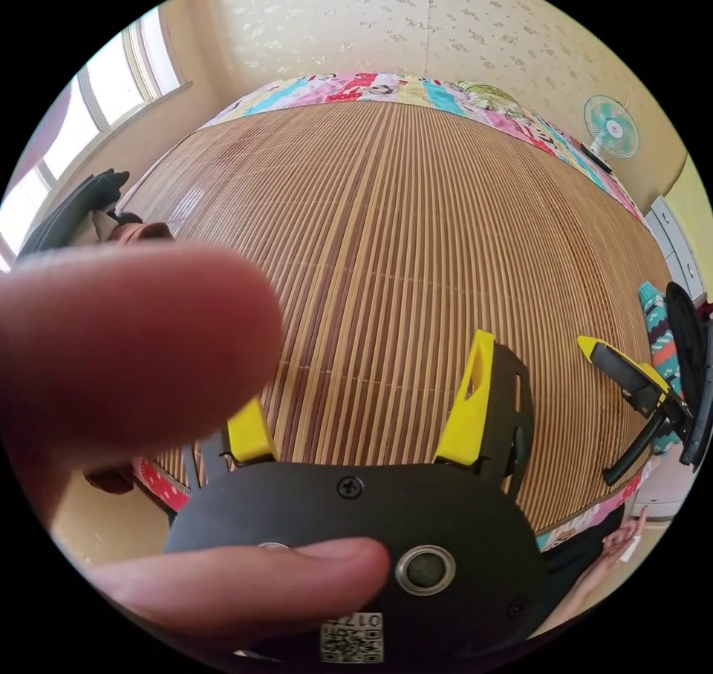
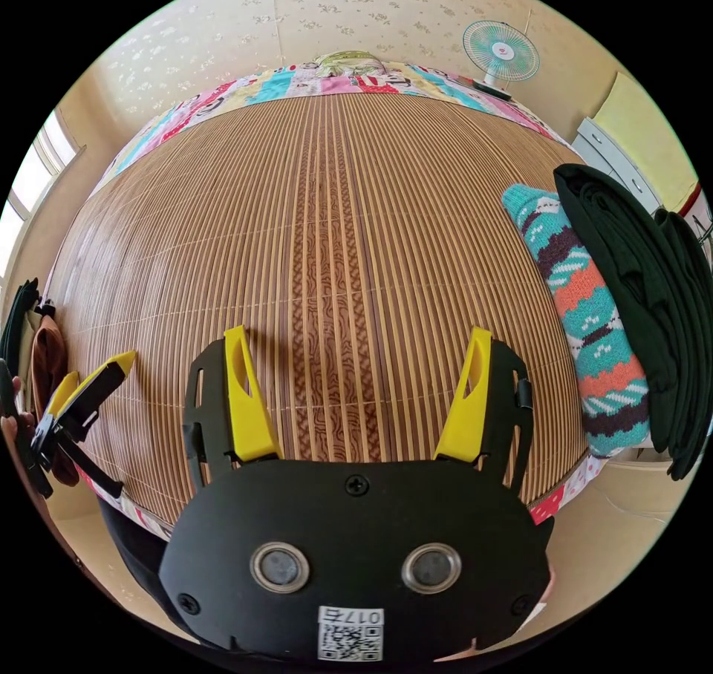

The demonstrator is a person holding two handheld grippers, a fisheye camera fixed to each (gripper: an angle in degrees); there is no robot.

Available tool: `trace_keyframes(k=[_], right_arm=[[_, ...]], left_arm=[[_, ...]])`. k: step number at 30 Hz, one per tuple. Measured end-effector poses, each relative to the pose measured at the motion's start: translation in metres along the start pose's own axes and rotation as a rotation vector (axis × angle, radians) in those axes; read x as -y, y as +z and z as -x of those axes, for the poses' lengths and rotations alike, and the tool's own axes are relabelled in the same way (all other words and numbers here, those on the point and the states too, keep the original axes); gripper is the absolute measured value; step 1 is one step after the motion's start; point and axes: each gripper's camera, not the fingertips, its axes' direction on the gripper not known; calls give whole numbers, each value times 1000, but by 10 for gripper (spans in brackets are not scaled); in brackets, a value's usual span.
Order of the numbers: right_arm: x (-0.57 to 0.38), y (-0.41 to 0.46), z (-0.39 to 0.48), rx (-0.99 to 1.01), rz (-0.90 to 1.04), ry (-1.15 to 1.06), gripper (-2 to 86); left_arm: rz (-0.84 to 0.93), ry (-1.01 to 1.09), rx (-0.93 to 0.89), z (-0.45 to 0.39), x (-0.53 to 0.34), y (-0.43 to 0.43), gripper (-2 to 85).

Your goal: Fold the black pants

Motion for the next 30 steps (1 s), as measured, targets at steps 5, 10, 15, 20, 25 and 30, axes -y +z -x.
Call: trace_keyframes(k=[5, 10, 15, 20, 25, 30], right_arm=[[-2, -1, -2, -1, 0, 1, 378], [-3, -2, -4, -2, 0, 1, 378], [-5, -3, -8, -4, 0, 2, 378], [-6, -4, -12, -4, 0, 3, 378], [-8, -4, -17, -5, 1, 4, 378], [-9, -5, -22, -6, 1, 5, 378]], left_arm=[[-8, -6, 3, 9, 1, -2, 390], [-24, -2, 6, 16, 2, -5, 383], [-24, -2, 7, 24, 5, -5, 383], [-25, -2, 8, 32, 7, -6, 383], [-25, -2, 9, 39, 10, -6, 383], [-25, -2, 10, 46, 13, -7, 383]])
